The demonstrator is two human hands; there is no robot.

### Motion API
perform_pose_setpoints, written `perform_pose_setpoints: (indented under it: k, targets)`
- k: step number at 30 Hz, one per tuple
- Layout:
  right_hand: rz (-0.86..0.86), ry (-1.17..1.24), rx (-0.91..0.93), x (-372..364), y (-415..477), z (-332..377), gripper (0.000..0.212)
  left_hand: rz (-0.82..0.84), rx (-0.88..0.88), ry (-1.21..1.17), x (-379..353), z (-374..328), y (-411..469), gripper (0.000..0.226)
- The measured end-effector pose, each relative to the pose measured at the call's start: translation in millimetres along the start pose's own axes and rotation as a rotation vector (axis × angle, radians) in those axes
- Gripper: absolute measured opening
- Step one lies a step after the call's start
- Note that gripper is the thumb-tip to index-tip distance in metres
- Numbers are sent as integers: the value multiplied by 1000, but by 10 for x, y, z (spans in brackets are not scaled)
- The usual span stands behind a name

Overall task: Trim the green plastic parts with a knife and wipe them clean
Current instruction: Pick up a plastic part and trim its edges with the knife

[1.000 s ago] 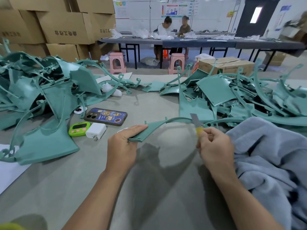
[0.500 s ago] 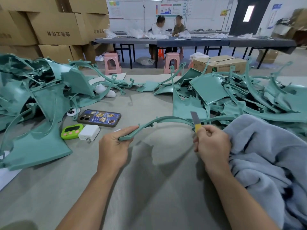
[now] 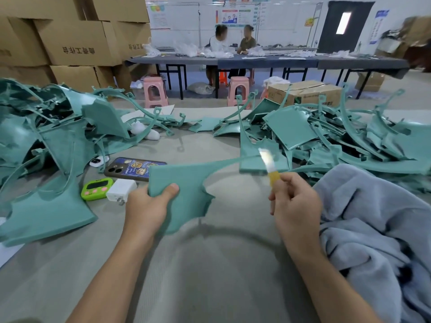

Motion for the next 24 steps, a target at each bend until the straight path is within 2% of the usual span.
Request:
perform_pose_setpoints:
  k: [4, 7, 10, 12, 16, 17, 18, 20, 22, 24]
  targets:
    - [186, -191, 134, -225, -140, 98, 17, 269, 331, -193, -230, 168, -155, 14]
    - [285, -258, 114, -346, -162, 65, 22, 367, 424, -230, -296, 189, -224, 16]
    - [323, -389, 114, -412, -146, 23, 21, 420, 438, -233, -331, 219, -231, 16]
    - [282, -455, 97, -395, -115, -4, 18, 426, 434, -237, -339, 233, -225, 15]
    - [-44, -381, -9, -18, 15, 0, 19, 381, 438, -215, -311, 279, -190, 14]
    - [-71, -344, 1, 41, 21, 19, 19, 372, 440, -212, -305, 288, -185, 13]
    - [-32, -336, 48, 24, 6, 58, 17, 366, 442, -212, -304, 293, -182, 13]
    - [174, -404, 148, -200, -112, 118, 12, 363, 445, -212, -303, 292, -182, 12]
    - [323, -532, 155, -418, -229, 74, 14, 377, 448, -210, -306, 289, -188, 12]
    - [246, -599, 100, -405, -160, 10, 18, 391, 451, -204, -306, 293, -194, 13]
Point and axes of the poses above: each hand's wrist, its own y-axis towards the middle knuckle, its own x-axis out of the back of the hand, z = x × y, the point moved 8 cm from there along y, towards the middle knuckle, and after that the axes turned 14 degrees about -x, right-handed, at the moved point
